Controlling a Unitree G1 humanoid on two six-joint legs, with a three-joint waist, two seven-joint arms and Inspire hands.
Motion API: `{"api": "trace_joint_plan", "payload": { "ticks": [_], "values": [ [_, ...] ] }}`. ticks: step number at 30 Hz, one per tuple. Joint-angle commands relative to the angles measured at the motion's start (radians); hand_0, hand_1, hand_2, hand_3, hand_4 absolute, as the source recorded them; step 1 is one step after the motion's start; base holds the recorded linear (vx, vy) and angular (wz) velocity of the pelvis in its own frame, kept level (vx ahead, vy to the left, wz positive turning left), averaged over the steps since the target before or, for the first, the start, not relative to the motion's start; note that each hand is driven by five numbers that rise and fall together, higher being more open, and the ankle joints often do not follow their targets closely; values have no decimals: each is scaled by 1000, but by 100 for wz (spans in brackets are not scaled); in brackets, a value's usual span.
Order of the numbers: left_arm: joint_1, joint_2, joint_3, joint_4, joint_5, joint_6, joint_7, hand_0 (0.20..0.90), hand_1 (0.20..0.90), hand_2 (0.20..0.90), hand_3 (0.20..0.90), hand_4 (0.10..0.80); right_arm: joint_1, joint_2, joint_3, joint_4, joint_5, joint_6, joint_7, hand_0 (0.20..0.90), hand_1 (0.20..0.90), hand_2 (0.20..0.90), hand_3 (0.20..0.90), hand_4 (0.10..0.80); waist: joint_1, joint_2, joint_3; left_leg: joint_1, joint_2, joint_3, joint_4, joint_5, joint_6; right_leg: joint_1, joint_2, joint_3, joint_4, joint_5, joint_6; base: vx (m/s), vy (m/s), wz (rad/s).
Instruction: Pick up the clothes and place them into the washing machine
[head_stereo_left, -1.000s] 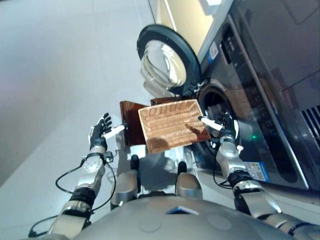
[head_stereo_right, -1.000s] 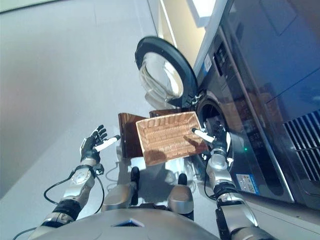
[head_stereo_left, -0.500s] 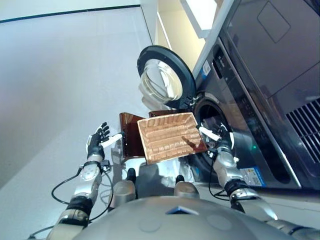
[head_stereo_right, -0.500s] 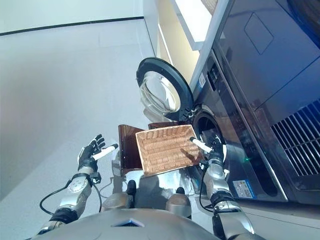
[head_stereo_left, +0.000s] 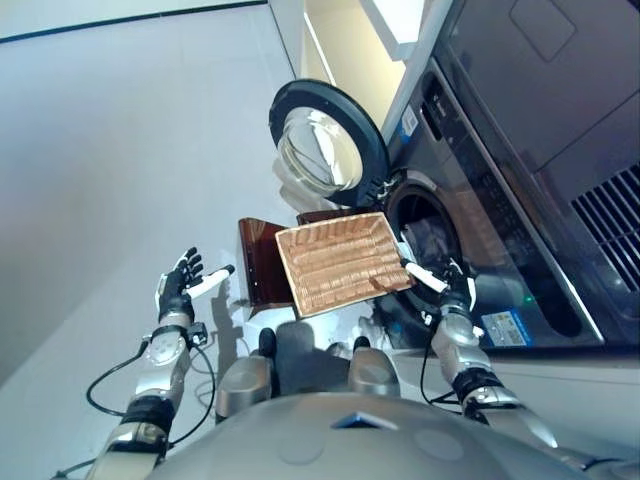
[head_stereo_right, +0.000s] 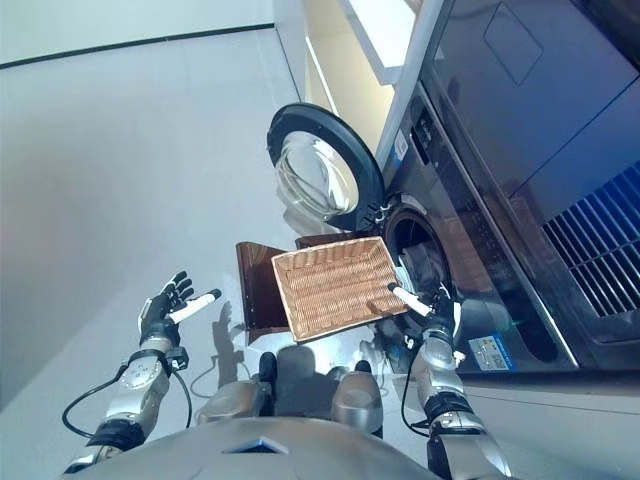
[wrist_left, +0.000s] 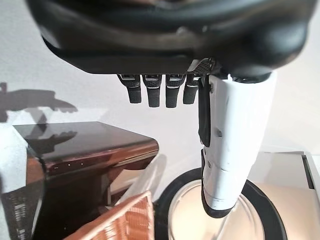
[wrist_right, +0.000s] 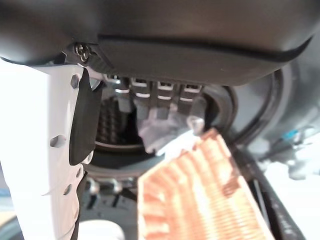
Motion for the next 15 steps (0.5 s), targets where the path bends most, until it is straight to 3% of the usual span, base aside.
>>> {"api": "trace_joint_plan", "payload": {
  "ticks": [1, 6, 15],
  "values": [
    [-31, 22, 31, -68, 24, -71, -3, 900, 900, 900, 900, 800, -47, -89, -45, -96, 17, -89, -16, 900, 900, 900, 900, 800, -11, -7, -20, 95, -49, 16, 92, -206, 0, -120, 31, -9, -34, 220, -8, 75, -114, 7],
    [-26, 4, 22, -60, 14, -69, 1, 900, 900, 900, 900, 800, -48, -92, -47, -91, 17, -93, -20, 900, 900, 900, 900, 800, 5, -21, -42, 94, -17, 13, 89, -202, -24, -81, 55, -24, -76, 201, -12, 85, -142, 12],
    [-49, -8, -25, -49, 28, -60, 4, 900, 900, 900, 900, 800, -45, -93, -2, -123, -25, -86, -16, 900, 900, 900, 900, 800, 5, -13, -48, 117, 39, 6, 47, -180, -57, -74, 87, -33, -47, 122, -40, 54, -119, 0]
  ]
}}
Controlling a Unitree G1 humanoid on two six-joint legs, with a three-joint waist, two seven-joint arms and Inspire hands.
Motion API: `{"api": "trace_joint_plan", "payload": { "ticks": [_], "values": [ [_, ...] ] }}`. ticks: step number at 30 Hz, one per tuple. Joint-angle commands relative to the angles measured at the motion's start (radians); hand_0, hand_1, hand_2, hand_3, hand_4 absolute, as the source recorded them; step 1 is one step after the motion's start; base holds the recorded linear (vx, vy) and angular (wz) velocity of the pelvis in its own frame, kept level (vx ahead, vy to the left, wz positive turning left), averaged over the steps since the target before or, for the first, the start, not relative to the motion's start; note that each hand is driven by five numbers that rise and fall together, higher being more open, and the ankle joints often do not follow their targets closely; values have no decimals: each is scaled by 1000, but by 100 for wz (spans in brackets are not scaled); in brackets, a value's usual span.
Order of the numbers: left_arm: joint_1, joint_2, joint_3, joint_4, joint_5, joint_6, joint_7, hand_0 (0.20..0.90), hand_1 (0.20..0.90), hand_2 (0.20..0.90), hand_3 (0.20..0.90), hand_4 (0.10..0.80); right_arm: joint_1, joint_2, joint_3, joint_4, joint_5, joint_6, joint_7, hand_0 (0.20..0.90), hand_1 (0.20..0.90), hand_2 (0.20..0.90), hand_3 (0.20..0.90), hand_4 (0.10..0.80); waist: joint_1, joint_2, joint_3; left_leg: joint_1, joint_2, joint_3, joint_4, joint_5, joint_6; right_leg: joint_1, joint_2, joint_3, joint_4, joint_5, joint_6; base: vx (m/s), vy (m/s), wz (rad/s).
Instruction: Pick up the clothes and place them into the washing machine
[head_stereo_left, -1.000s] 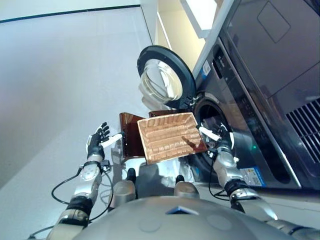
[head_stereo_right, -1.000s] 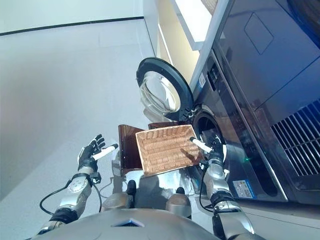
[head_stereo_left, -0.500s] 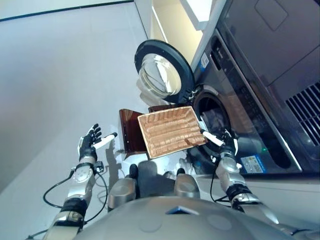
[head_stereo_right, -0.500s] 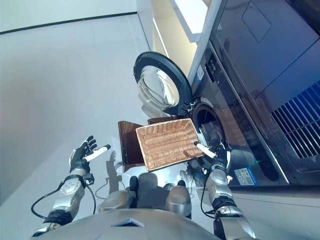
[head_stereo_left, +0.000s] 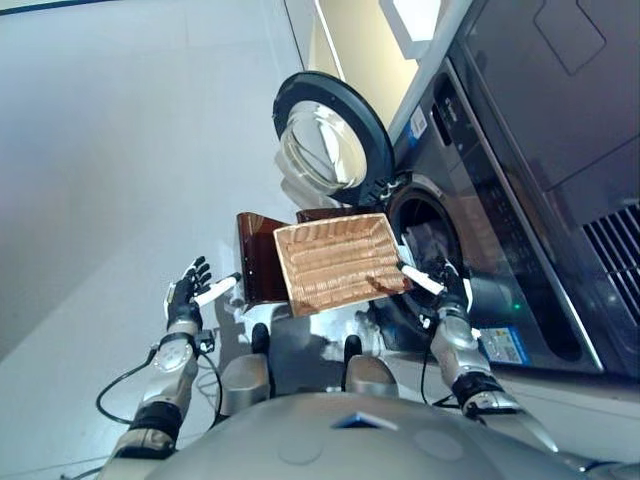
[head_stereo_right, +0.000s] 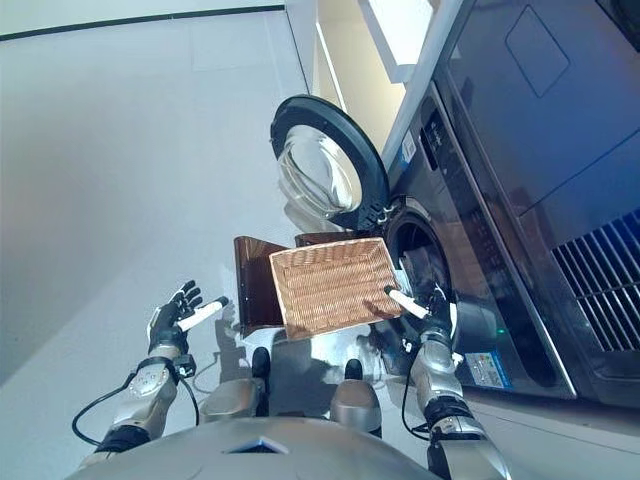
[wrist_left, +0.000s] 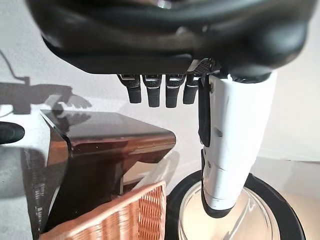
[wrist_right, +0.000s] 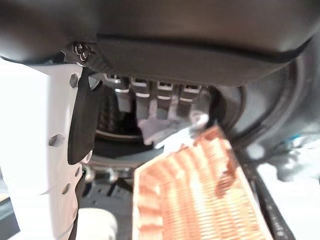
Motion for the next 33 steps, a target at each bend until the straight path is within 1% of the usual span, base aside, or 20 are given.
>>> {"api": "trace_joint_plan", "payload": {
  "ticks": [1, 4, 7, 8, 9, 12, 15, 18, 19, 20, 21, 22, 23, 24, 25, 26, 27, 28, 31, 33],
  "values": [
    [-72, 16, -21, -52, 27, -61, 11, 900, 900, 900, 900, 800, -66, -93, -29, -87, -31, -85, -35, 900, 900, 900, 900, 800, 2, 9, -34, 111, 10, 21, 85, -203, -38, -134, 50, -27, 63, 55, -26, 30, -156, 6],
    [-86, 10, -32, -39, 17, -62, 9, 900, 900, 900, 900, 800, -63, -97, -16, -93, -41, -87, -36, 900, 900, 900, 900, 800, -1, 15, -33, 103, 40, 17, 84, -190, -58, -132, 69, -36, 66, 37, -39, 23, -175, 6],
    [-92, 4, -38, -34, 4, -60, 11, 900, 900, 900, 900, 800, -48, -95, -16, -104, -30, -95, -37, 900, 900, 900, 900, 800, -7, 21, -39, 101, 75, 8, 79, -176, -78, -127, 98, -50, 81, 6, -56, 56, -231, 6],
    [-93, -1, -37, -32, -2, -60, 13, 900, 900, 900, 900, 800, -35, -96, -17, -112, -30, -99, -34, 900, 900, 900, 900, 800, -9, 23, -41, 98, 98, 4, 86, -171, -89, -124, 114, -57, 92, -10, -66, 41, -200, 10],
    [-93, -1, -37, -32, -2, -60, 13, 900, 900, 900, 900, 800, -34, -96, -17, -112, -30, -98, -34, 900, 900, 900, 900, 800, -9, 23, -41, 97, 99, 3, 86, -171, -90, -124, 114, -58, 92, -11, -67, 47, -233, 25],
    [-91, -7, -35, -25, -9, -60, 18, 900, 900, 900, 900, 800, -19, -98, -12, -120, -26, -107, -34, 900, 900, 900, 900, 800, -11, 17, -42, 86, 132, -5, 131, -176, -101, -110, 145, -60, 96, -27, -85, 50, -210, 25],
    [-89, -17, -42, -21, -14, -58, 17, 900, 900, 900, 900, 800, -16, -102, -7, -114, -25, -114, -32, 900, 900, 900, 900, 800, -9, 16, -39, 72, 144, -14, 197, -182, -103, -88, 168, -54, 93, -37, -103, 55, -180, 14],
    [-91, -27, -55, -16, -14, -55, 16, 900, 900, 900, 900, 800, -17, -108, -10, -112, -23, -114, -35, 900, 900, 900, 900, 800, -6, 22, -33, 63, 137, -42, 217, -164, -97, -72, 183, -46, 89, -49, -115, 34, -101, 12],
    [-101, -32, -66, -14, -15, -55, 20, 900, 900, 900, 900, 800, -25, -112, -10, -108, -23, -115, -39, 900, 900, 900, 900, 800, -6, 23, -33, 53, 126, -67, 184, -147, -93, -75, 181, -46, 87, -51, -116, 5, -45, 8],
    [-102, -33, -66, -13, -15, -55, 20, 900, 900, 900, 900, 800, -25, -112, -10, -108, -23, -115, -39, 900, 900, 900, 900, 800, -7, 22, -33, 53, 125, -68, 182, -145, -92, -76, 180, -48, 87, -52, -116, -10, -23, 5],
    [-108, -34, -72, -10, -16, -57, 22, 900, 900, 900, 900, 800, -31, -114, -11, -102, -23, -116, -43, 900, 900, 900, 900, 800, -7, 20, -34, 40, 117, -82, 160, -138, -91, -80, 177, -50, 91, -56, -116, 0, 0, 0],
    [-120, -36, -74, 0, -18, -58, 26, 900, 900, 900, 900, 800, -39, -116, -10, -104, -21, -115, -46, 900, 900, 900, 900, 800, -6, 14, -35, 2, 94, -108, 140, -121, -90, -87, 175, -43, 97, -58, -117, 0, 0, 0],
    [-121, -36, -74, 0, -18, -58, 26, 900, 900, 900, 900, 800, -39, -115, -10, -104, -21, -115, -46, 900, 900, 900, 900, 800, -8, 13, -36, 0, 93, -109, 140, -120, -90, -89, 174, -44, 98, -59, -117, 17, 8, 4],
    [-125, -34, -75, 2, -20, -60, 28, 900, 900, 900, 900, 800, -43, -115, -10, -103, -19, -116, -49, 900, 900, 900, 900, 800, -4, 11, -35, -27, 79, -124, 132, -107, -89, -90, 175, -37, 102, -60, -119, 12, 4, 3],
    [-125, -34, -75, 2, -21, -60, 28, 900, 900, 900, 900, 800, -43, -115, -10, -103, -19, -116, -49, 900, 900, 900, 900, 800, -5, 11, -35, -28, 78, -124, 133, -107, -88, -91, 174, -37, 104, -61, -119, 34, 13, 4],
    [-129, -34, -75, 2, -24, -61, 30, 900, 900, 900, 900, 800, -49, -113, -7, -100, -20, -116, -52, 900, 900, 900, 900, 800, -1, 9, -33, -54, 66, -135, 123, -88, -87, -89, 177, -31, 107, -64, -120, 64, 27, 2],
    [-135, -35, -74, 10, -27, -65, 33, 900, 900, 900, 900, 800, -56, -111, -2, -93, -22, -116, -55, 900, 900, 900, 900, 800, 5, 8, -23, -101, 54, -140, 116, -50, -84, -78, 183, -15, 109, -66, -122, 85, 43, -9],
    [-139, -35, -77, 10, -31, -66, 35, 900, 900, 900, 900, 800, -60, -110, -2, -88, -20, -116, -58, 900, 900, 900, 900, 800, 9, 9, -15, -138, 54, -139, 108, -20, -85, -70, 187, -10, 109, -65, -122, 64, 33, -17],
    [-145, -34, -77, 19, -37, -69, 39, 900, 900, 900, 900, 800, -70, -108, 5, -84, -21, -117, -65, 900, 900, 900, 900, 800, 20, 7, -3, -186, 43, -129, 92, 4, -81, -58, 187, 9, 113, -67, -120, 81, 61, -19],
    [-150, -35, -80, 21, -42, -75, 41, 900, 900, 900, 900, 800, -79, -105, 14, -75, -30, -113, -68, 900, 900, 900, 900, 800, 30, 27, -5, -172, 39, -140, 53, 37, -80, -34, 199, 43, 113, -84, -114, 170, 160, -28]
  ]
}}
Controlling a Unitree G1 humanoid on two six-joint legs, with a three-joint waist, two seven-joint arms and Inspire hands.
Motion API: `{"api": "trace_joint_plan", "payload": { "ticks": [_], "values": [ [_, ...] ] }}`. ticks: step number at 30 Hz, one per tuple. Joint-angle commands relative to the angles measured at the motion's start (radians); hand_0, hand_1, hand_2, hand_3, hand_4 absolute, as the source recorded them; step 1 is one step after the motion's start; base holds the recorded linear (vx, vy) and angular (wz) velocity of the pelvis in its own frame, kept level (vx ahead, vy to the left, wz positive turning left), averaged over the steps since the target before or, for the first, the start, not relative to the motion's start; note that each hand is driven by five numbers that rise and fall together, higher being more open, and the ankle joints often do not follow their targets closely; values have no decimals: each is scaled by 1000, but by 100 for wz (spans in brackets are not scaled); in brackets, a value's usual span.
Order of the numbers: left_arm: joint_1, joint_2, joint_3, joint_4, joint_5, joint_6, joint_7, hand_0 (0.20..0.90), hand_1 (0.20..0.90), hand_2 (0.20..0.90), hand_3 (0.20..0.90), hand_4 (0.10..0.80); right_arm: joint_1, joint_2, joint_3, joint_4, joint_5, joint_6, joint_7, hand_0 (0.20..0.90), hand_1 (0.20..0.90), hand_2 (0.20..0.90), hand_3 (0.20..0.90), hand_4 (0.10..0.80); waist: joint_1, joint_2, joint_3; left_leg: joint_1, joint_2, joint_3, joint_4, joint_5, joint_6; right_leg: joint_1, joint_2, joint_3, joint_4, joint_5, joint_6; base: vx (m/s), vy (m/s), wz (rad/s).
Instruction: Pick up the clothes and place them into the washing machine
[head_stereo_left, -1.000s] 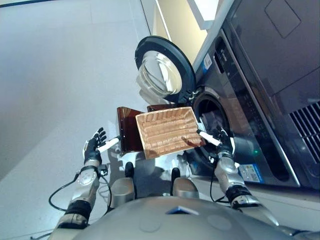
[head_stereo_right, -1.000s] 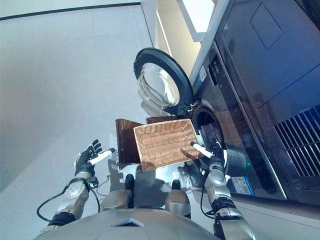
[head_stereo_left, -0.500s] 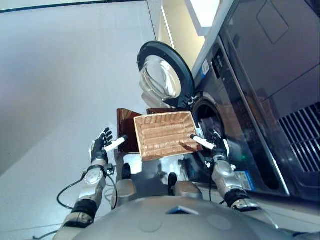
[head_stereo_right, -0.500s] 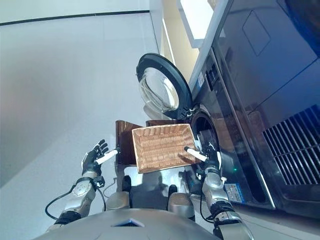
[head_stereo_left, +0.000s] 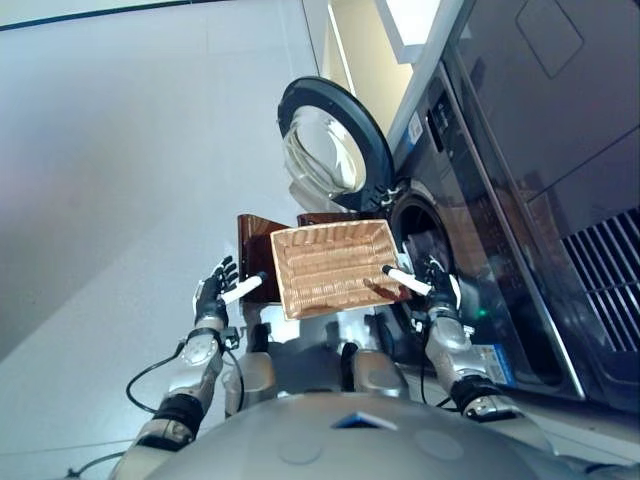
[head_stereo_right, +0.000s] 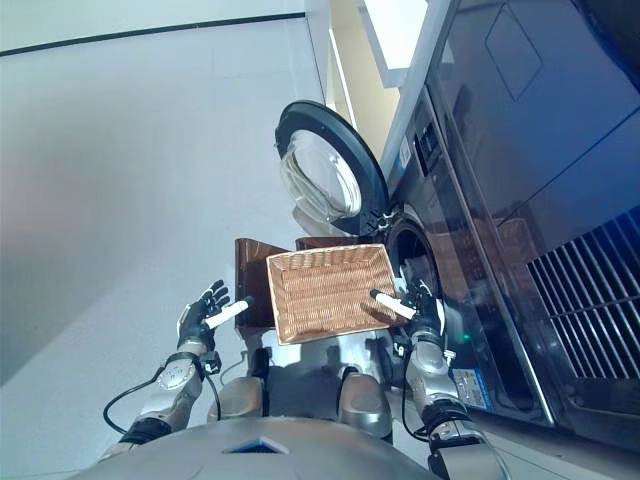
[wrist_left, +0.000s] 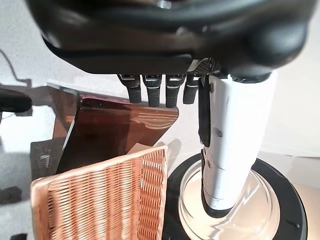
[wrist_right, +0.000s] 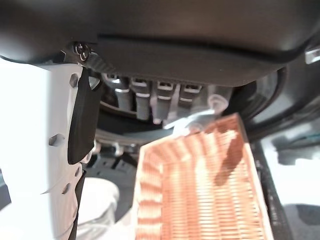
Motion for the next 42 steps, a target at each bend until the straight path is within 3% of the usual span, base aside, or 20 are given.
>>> {"api": "trace_joint_plan", "payload": {
  "ticks": [1, 3, 5, 6, 7, 12, 22, 30, 34, 40, 42],
  "values": [
    [-99, 27, 25, -26, -3, -79, 3, 900, 900, 900, 900, 800, -104, -96, -68, -49, -2, -105, -79, 900, 900, 900, 900, 800, 16, -46, 5, -101, -49, -28, -63, 104, -2, 127, 86, 35, -204, 118, -15, 133, 177, -29],
    [-102, 26, 24, -28, -5, -79, 2, 900, 900, 900, 900, 800, -105, -95, -69, -52, -5, -103, -79, 900, 900, 900, 900, 800, 14, -41, 4, -93, -50, -7, -56, 94, 2, 131, 81, 40, -198, 110, -13, 76, 127, -18],
    [-103, 29, 22, -40, -4, -82, 5, 900, 900, 900, 900, 800, -113, -93, -56, -59, -23, -91, -76, 900, 900, 900, 900, 800, 12, -27, -9, -65, -63, 12, -46, 60, 29, 140, 54, 62, -171, 86, -1, 118, 217, -24],
    [-103, 29, 22, -39, -4, -82, 5, 900, 900, 900, 900, 800, -113, -93, -56, -59, -23, -90, -77, 900, 900, 900, 900, 800, 13, -28, -9, -63, -64, 14, -45, 59, 29, 141, 53, 63, -170, 85, -1, 167, 283, -34],
    [-111, 38, 27, -41, -7, -86, 6, 900, 900, 900, 900, 800, -120, -89, -61, -64, -19, -86, -80, 900, 900, 900, 900, 800, 9, -28, -13, -57, -74, 41, -19, 37, 39, 143, 30, 77, -167, 86, 15, 115, 181, -31],
    [-114, 51, 58, -44, -23, -96, 28, 900, 900, 900, 900, 800, -146, -69, -43, -54, -23, -74, -72, 900, 900, 900, 900, 800, 21, -27, -32, -26, -85, 90, -36, 15, 57, 143, -11, 108, -194, 112, 44, 92, 143, -32],
    [-97, 38, 58, -43, -25, -91, 31, 900, 900, 900, 900, 800, -143, -49, -40, -48, -20, -62, -59, 900, 900, 900, 900, 800, 37, -53, -51, 4, -98, 112, -25, -29, 71, 175, -45, 101, -250, 145, 70, 59, 55, -12],
    [-72, 61, 73, -66, -13, -84, 17, 900, 900, 900, 900, 800, -115, -48, -71, -47, -3, -62, -47, 900, 900, 900, 900, 800, 42, -77, -55, 29, -136, 110, -18, -70, 99, 164, -79, 101, -182, 240, 119, 49, 83, -2],
    [-77, 76, 75, -77, -10, -81, 12, 900, 900, 900, 900, 800, -107, -54, -82, -50, 2, -66, -47, 900, 900, 900, 900, 800, 32, -72, -45, 38, -155, 101, -9, -83, 116, 126, -84, 116, -71, 301, 120, 63, 146, -10],
    [-84, 87, 74, -88, -2, -76, 12, 900, 900, 900, 900, 800, -101, -49, -82, -40, 13, -67, -50, 900, 900, 900, 900, 800, 12, -53, -15, 78, -174, 89, -19, -100, 147, 54, -76, 118, 88, 361, 81, 70, 136, -12],
    [-85, 86, 76, -83, -3, -75, 10, 900, 900, 900, 900, 800, -99, -49, -81, -33, 9, -63, -46, 900, 900, 900, 900, 800, 8, -47, -10, 87, -178, 89, -18, -110, 150, 34, -72, 107, 103, 348, 76, 95, 113, -9]
  ]
}}
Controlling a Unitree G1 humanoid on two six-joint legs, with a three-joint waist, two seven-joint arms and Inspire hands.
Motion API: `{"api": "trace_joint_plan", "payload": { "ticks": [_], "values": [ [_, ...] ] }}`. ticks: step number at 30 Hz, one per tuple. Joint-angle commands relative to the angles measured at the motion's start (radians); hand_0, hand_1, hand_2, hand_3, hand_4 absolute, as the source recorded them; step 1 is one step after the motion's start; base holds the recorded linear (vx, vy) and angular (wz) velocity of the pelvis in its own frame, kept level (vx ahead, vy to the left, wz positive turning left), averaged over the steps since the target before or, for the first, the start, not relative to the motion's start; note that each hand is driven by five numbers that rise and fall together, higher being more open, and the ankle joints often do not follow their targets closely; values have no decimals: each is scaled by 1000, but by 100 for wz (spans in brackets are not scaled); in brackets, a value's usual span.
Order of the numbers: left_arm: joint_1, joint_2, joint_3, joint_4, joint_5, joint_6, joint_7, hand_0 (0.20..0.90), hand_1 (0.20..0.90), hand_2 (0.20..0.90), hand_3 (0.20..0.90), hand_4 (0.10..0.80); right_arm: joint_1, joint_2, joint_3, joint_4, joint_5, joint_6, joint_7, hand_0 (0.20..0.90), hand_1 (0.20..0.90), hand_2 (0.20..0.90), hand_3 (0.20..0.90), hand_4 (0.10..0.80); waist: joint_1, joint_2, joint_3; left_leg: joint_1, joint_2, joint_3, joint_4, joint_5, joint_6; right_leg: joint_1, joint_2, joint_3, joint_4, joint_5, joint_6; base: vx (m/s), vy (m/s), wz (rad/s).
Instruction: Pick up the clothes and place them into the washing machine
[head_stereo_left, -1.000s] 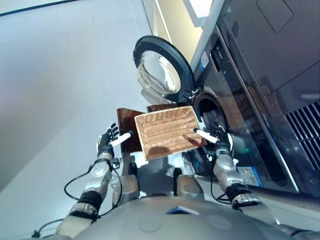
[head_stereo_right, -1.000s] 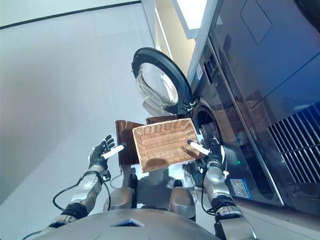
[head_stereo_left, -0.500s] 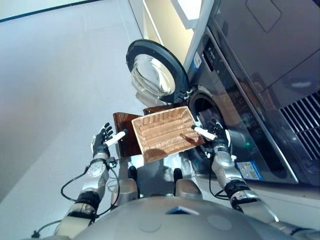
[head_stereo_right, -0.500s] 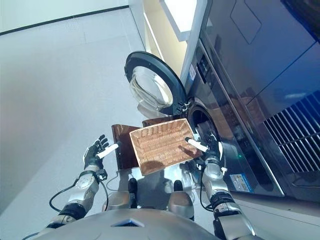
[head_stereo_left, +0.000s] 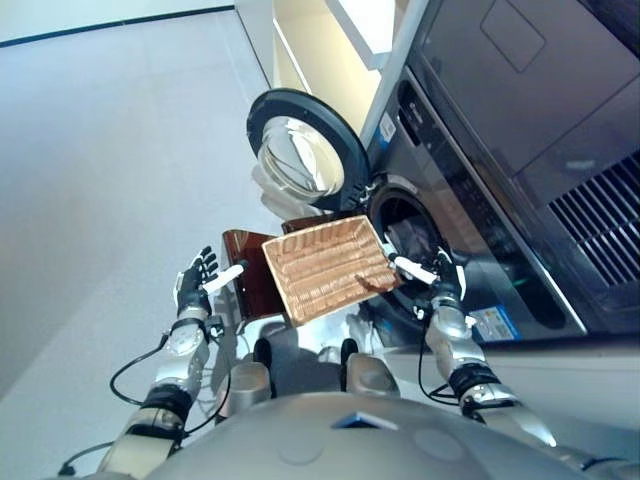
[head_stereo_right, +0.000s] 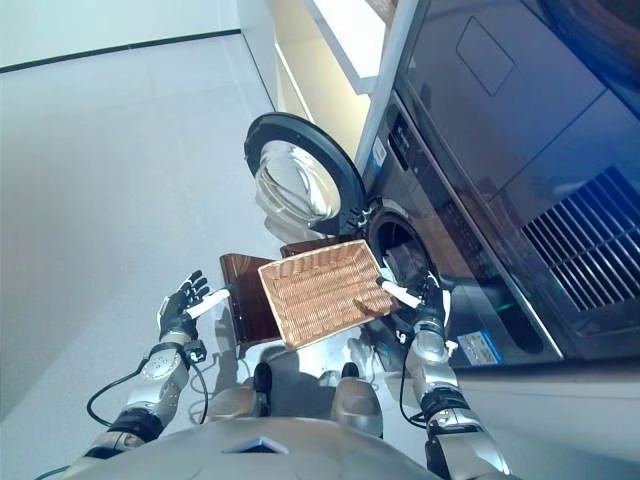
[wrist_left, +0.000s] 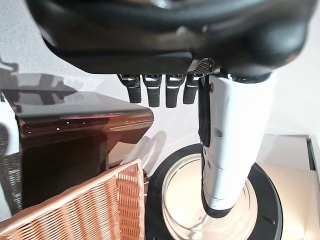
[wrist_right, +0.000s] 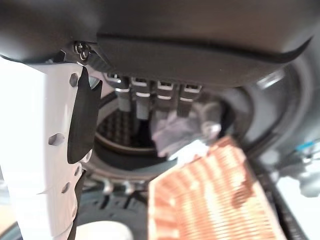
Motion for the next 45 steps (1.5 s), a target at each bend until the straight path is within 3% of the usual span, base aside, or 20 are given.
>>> {"api": "trace_joint_plan", "payload": {
  "ticks": [1, 5, 6, 8, 12, 16, 17, 20, 23, 28, 35, 45],
  "values": [
    [-49, 35, 34, -100, 20, -67, -10, 900, 900, 900, 900, 800, -50, -60, -25, -75, 7, -71, -11, 900, 900, 900, 900, 800, -7, 17, 21, 4, -81, -40, 82, -86, 12, 76, -6, 11, 177, 47, 7, 87, 72, -6],
    [-65, 39, 35, -86, 13, -74, -7, 900, 900, 900, 900, 800, -60, -66, -28, -71, 13, -74, -18, 900, 900, 900, 900, 800, -20, 29, 34, 8, -78, -36, 84, -99, -1, 30, -27, -30, 59, 23, 8, 67, -2, 1],
    [-75, 41, 32, -83, 13, -76, -5, 900, 900, 900, 900, 800, -73, -68, -28, -64, 12, -75, -19, 900, 900, 900, 900, 800, -29, 23, 44, 12, -77, -40, 91, -114, -13, 7, -50, -28, -69, 41, 24, 123, -97, -2],
    [-85, 43, 28, -69, 20, -75, 1, 900, 900, 900, 900, 800, -81, -66, -25, -57, 10, -73, -23, 900, 900, 900, 900, 800, -40, 15, 54, 26, -74, -47, 93, -126, -20, -17, -71, -8, -143, 92, 43, 139, -88, 26],
    [-86, 36, 24, -70, 19, -75, 6, 900, 900, 900, 900, 800, -74, -65, -19, -72, -2, -67, -23, 900, 900, 900, 900, 800, -50, 3, 68, 50, -72, -54, 89, -128, -27, -20, -68, -1, -148, 136, 62, 84, -70, 3],
    [-93, 28, 15, -76, 5, -71, 3, 900, 900, 900, 900, 800, -68, -65, -11, -85, -3, -64, -15, 900, 900, 900, 900, 800, -46, 12, 77, 40, -56, -67, 92, -111, -25, -15, -4, 18, -20, 56, 38, -25, -74, 10],
    [-94, 27, 18, -73, 4, -71, 3, 900, 900, 900, 900, 800, -65, -65, -7, -90, -6, -65, -16, 900, 900, 900, 900, 800, -37, 9, 70, 30, -56, -67, 88, -111, -30, 13, -2, 4, -47, 10, 30, -36, -140, 7],
    [-93, 17, 22, -54, 0, -74, 12, 900, 900, 900, 900, 800, -77, -64, 5, -74, -16, -68, -19, 900, 900, 900, 900, 800, -13, -8, 46, 5, -46, -62, 94, -113, -49, 62, -4, -30, -171, -35, 22, 21, -172, 3],
    [-92, 7, 21, -43, -11, -75, 14, 900, 900, 900, 900, 800, -98, -76, 36, -90, -43, -65, -22, 900, 900, 900, 900, 800, -3, -8, 40, -5, -19, -62, 94, -97, -71, 71, 9, -40, -198, -29, 20, -4, -152, -11],
    [-101, -5, 7, -19, -12, -75, 16, 900, 900, 900, 900, 800, -93, -72, 40, -79, -27, -74, -21, 900, 900, 900, 900, 800, -10, 1, 31, 5, 12, -86, 71, -78, -92, 101, 33, -62, -218, -70, -11, -7, -133, 10],
    [-89, -18, -8, -23, 4, -64, 1, 900, 900, 900, 900, 800, -72, -79, 23, -92, -19, -80, -21, 900, 900, 900, 900, 800, -18, 11, 15, 32, 33, -87, 57, -70, -108, 133, 45, -76, -235, -79, -22, 30, -74, 6],
    [-76, -23, -3, -27, 8, -59, -11, 900, 900, 900, 900, 800, -48, -75, 13, -94, -20, -82, -16, 900, 900, 900, 900, 800, -23, 19, 1, 64, 39, -87, 51, -71, -117, 164, 53, -82, -236, -93, -33, 15, -26, 1]
  ]
}}
